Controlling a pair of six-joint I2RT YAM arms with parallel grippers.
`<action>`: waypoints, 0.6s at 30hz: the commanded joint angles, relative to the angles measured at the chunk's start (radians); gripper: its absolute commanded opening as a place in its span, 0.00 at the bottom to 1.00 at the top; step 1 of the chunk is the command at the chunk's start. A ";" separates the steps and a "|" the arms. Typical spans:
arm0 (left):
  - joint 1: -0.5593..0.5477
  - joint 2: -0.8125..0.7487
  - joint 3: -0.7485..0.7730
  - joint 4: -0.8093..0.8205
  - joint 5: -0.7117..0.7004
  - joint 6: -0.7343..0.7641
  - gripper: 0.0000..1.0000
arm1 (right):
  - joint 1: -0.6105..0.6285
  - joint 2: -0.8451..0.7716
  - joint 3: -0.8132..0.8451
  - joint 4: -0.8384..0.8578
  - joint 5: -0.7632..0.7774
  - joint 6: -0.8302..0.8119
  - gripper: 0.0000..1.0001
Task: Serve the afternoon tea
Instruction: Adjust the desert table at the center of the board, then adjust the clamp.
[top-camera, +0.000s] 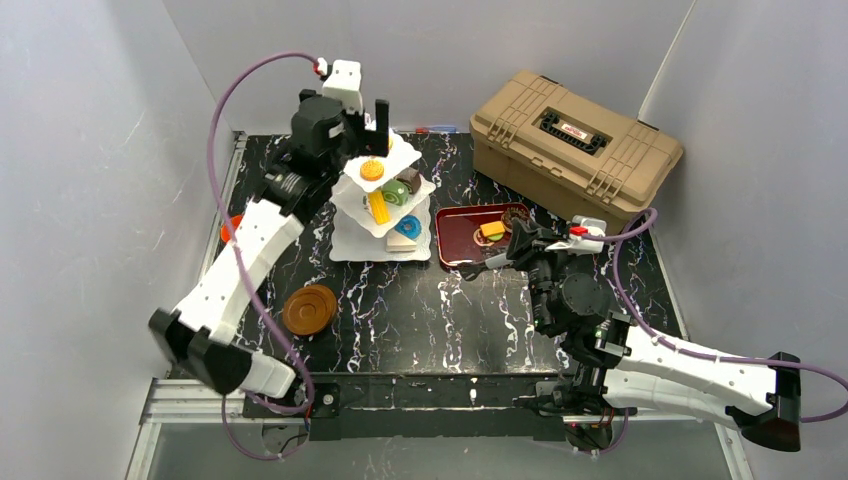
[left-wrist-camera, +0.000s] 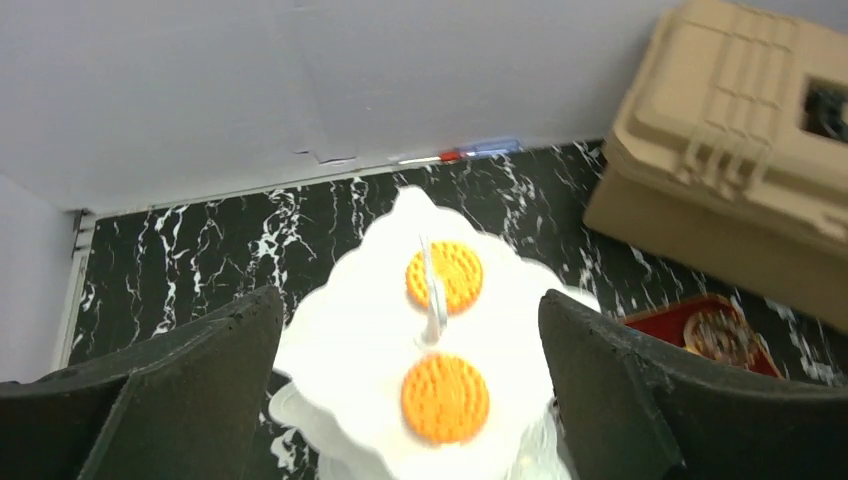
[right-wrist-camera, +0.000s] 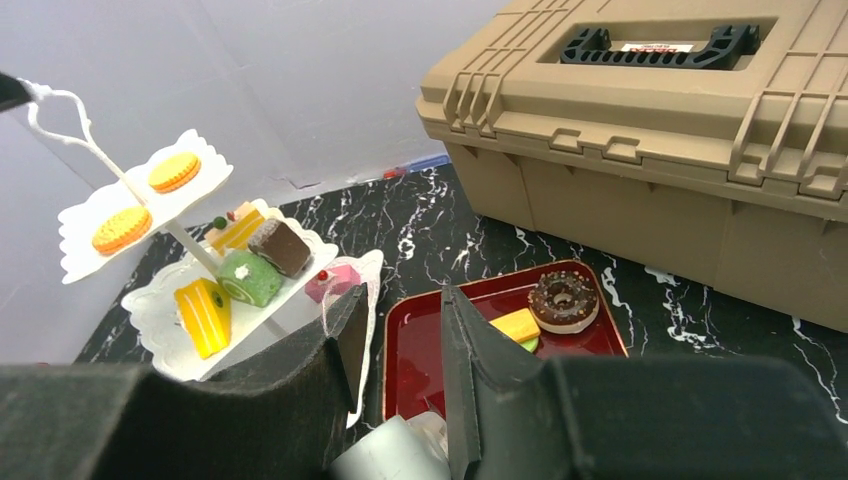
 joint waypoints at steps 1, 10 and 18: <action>-0.003 -0.213 -0.089 -0.007 0.198 0.169 0.98 | -0.007 0.001 0.055 -0.009 0.015 0.001 0.01; -0.006 -0.659 -0.456 -0.082 0.581 0.291 0.98 | -0.011 0.092 0.229 -0.206 -0.088 0.088 0.01; -0.178 -0.554 -0.518 -0.120 0.831 0.435 0.98 | -0.013 0.182 0.353 -0.306 -0.174 0.174 0.01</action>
